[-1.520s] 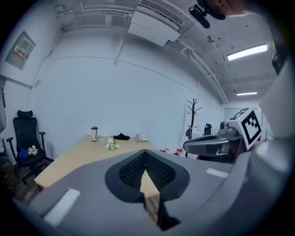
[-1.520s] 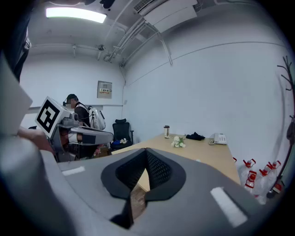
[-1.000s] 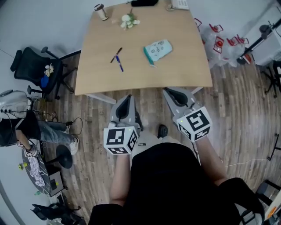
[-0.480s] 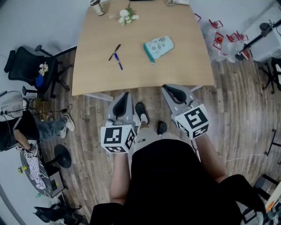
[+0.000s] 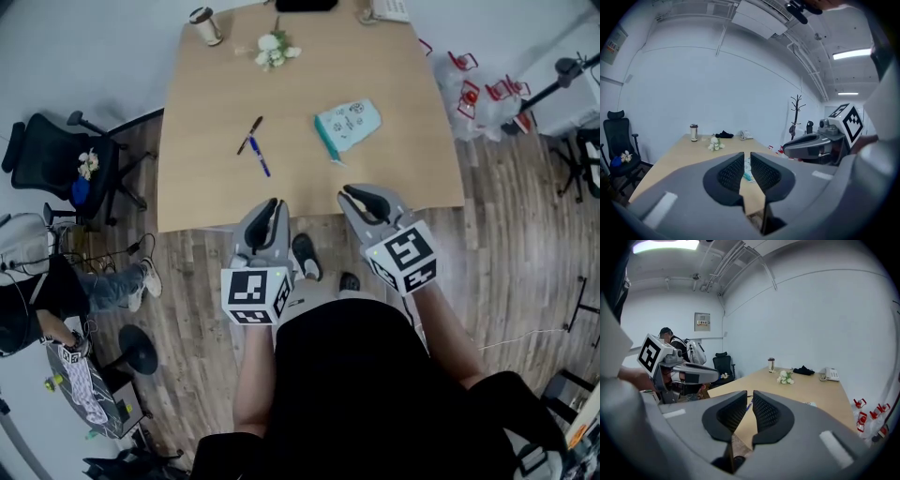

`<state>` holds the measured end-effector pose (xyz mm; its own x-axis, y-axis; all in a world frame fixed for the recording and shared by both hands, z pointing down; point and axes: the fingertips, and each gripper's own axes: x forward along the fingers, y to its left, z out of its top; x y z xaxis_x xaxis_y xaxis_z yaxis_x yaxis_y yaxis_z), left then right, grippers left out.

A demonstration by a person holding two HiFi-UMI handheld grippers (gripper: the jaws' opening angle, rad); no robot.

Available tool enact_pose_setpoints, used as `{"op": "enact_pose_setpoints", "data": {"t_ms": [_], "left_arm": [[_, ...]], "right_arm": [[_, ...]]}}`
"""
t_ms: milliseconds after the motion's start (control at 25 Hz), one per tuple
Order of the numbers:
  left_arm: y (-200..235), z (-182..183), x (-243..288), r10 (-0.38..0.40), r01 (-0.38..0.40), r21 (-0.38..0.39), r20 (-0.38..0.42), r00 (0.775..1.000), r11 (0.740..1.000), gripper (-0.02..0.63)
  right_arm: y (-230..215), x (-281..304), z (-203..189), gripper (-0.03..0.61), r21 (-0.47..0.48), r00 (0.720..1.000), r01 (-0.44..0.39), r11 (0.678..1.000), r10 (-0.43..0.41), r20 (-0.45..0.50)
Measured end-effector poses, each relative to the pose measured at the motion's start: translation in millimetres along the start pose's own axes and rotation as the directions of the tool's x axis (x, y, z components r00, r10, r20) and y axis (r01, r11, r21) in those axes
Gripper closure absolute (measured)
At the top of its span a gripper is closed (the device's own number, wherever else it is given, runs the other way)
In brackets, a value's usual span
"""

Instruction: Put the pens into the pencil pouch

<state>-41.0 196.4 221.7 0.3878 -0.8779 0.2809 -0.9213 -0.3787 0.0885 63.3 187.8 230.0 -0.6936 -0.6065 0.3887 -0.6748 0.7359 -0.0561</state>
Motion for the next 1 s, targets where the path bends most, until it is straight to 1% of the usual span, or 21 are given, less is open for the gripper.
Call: {"op": "enact_pose_setpoints", "data": {"t_ms": [80, 240, 320, 400, 480, 680, 880, 1000], "left_arm": [[8, 2, 13, -0.014, 0.014, 0.006, -0.008, 1.000, 1.000, 0.564], [23, 6, 33, -0.039, 0.039, 0.005, -0.015, 0.999, 0.999, 0.546], [31, 5, 43, -0.049, 0.050, 0.008, -0.031, 0.998, 0.999, 0.537], [39, 0, 51, -0.059, 0.059, 0.009, -0.057, 0.997, 0.998, 0.511], [49, -3, 57, -0.067, 0.068, 0.007, -0.073, 0.995, 0.998, 0.503], [73, -6, 71, -0.094, 0.096, 0.007, -0.098, 0.991, 0.995, 0.460], [100, -9, 83, -0.121, 0.123, 0.019, -0.108, 0.987, 0.992, 0.453], [111, -11, 88, -0.132, 0.135, 0.021, -0.112, 0.985, 0.991, 0.453]], "right_arm": [[-5, 12, 3, 0.552, 0.005, 1.000, -0.004, 1.000, 0.004, -0.015], [-15, 35, 4, 0.515, 0.008, 0.998, 0.001, 1.000, -0.001, -0.057], [-20, 45, 5, 0.495, 0.011, 0.997, 0.009, 1.000, -0.008, -0.076], [-24, 54, 4, 0.479, 0.015, 0.995, 0.021, 1.000, -0.019, -0.096], [-27, 63, 4, 0.457, 0.012, 0.993, 0.033, 0.999, -0.031, -0.116], [-34, 85, 9, 0.456, -0.004, 0.986, 0.069, 0.998, -0.069, -0.151], [-39, 109, 6, 0.456, -0.034, 0.971, 0.125, 0.992, -0.129, -0.200], [-43, 119, 2, 0.456, -0.031, 0.965, 0.147, 0.989, -0.150, -0.216]]}}
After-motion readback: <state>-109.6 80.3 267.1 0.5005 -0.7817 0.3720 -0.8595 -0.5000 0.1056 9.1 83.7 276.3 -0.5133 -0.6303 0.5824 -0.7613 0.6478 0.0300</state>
